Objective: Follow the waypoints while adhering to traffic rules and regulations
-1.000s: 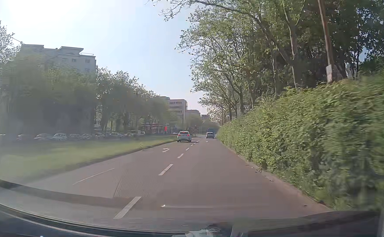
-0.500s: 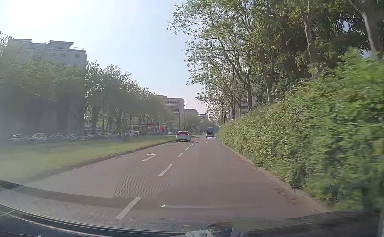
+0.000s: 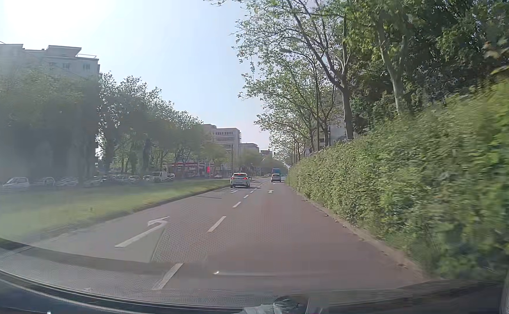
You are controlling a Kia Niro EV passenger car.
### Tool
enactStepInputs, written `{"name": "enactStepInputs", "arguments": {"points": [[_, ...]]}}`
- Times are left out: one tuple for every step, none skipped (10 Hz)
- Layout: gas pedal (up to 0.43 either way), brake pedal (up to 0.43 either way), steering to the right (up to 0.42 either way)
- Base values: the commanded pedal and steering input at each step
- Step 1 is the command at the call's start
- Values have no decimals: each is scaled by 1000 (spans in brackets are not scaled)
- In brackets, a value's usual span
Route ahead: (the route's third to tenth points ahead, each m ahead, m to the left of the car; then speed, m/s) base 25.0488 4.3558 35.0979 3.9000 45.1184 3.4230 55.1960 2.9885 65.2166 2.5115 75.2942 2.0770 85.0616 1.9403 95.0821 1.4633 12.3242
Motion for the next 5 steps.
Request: {"name": "enactStepInputs", "arguments": {"points": [[110,0,9],[110,0,8],[110,0,7],[110,0,5],[98,0,4]]}}
